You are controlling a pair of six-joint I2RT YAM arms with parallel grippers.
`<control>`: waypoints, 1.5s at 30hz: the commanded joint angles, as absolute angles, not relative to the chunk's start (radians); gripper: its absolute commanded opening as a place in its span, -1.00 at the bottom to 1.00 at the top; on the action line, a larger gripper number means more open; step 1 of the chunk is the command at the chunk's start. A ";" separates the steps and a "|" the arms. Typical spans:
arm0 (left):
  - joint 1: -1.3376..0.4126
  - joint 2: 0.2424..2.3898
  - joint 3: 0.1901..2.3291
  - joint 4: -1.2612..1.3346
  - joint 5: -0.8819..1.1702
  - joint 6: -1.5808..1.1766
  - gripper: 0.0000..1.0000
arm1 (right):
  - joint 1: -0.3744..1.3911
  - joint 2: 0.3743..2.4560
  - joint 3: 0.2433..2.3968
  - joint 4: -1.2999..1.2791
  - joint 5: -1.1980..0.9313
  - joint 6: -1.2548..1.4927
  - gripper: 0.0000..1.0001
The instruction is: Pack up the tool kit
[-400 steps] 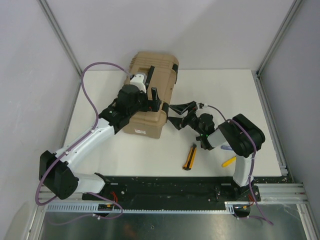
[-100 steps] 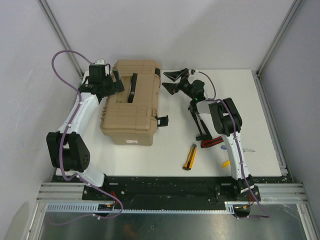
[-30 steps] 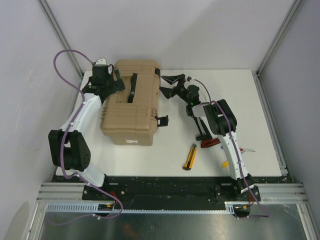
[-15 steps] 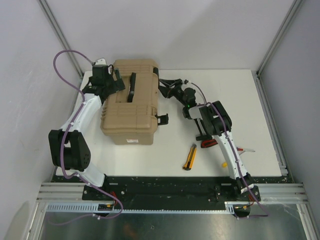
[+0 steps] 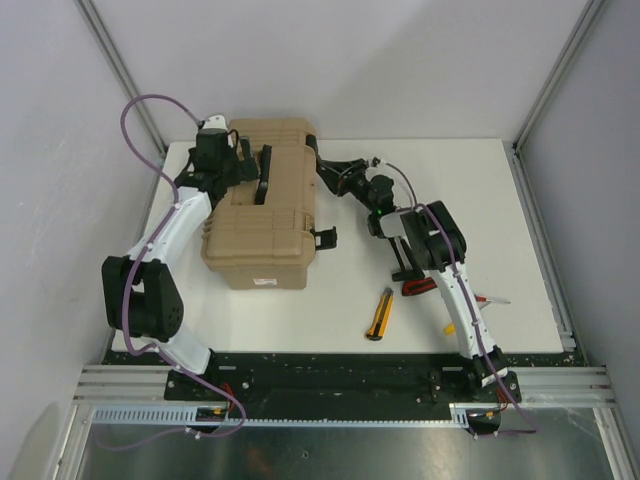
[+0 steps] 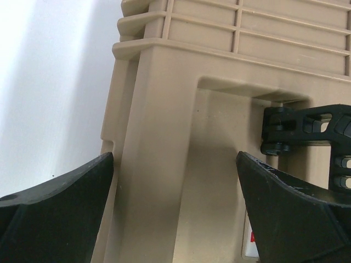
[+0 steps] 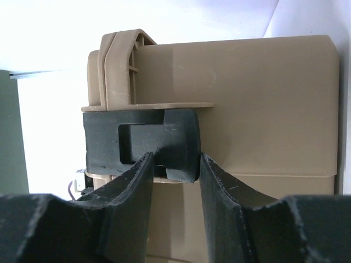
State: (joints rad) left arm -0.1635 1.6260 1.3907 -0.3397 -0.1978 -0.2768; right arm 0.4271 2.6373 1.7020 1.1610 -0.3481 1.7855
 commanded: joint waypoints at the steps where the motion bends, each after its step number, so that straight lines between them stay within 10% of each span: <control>1: -0.186 1.678 1.363 -0.472 -0.200 -0.222 0.95 | 0.433 2.502 1.690 1.209 -0.385 1.684 -0.20; 20: -0.186 1.656 1.364 -0.469 -0.215 -0.266 0.93 | 0.391 2.371 1.589 1.029 -0.413 1.550 -0.12; 30: -0.185 1.612 1.386 -0.470 -0.262 -0.292 0.99 | 0.375 2.231 1.512 0.783 -0.362 1.372 0.69; 45: -0.185 1.566 1.404 -0.471 -0.233 -0.309 0.99 | 0.374 2.323 1.687 0.634 -0.399 1.274 0.89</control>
State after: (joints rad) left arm -0.1749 1.5940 1.3911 -0.4088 -0.2348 -0.3073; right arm 0.3725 2.2944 1.5955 0.6788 -0.3801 1.3396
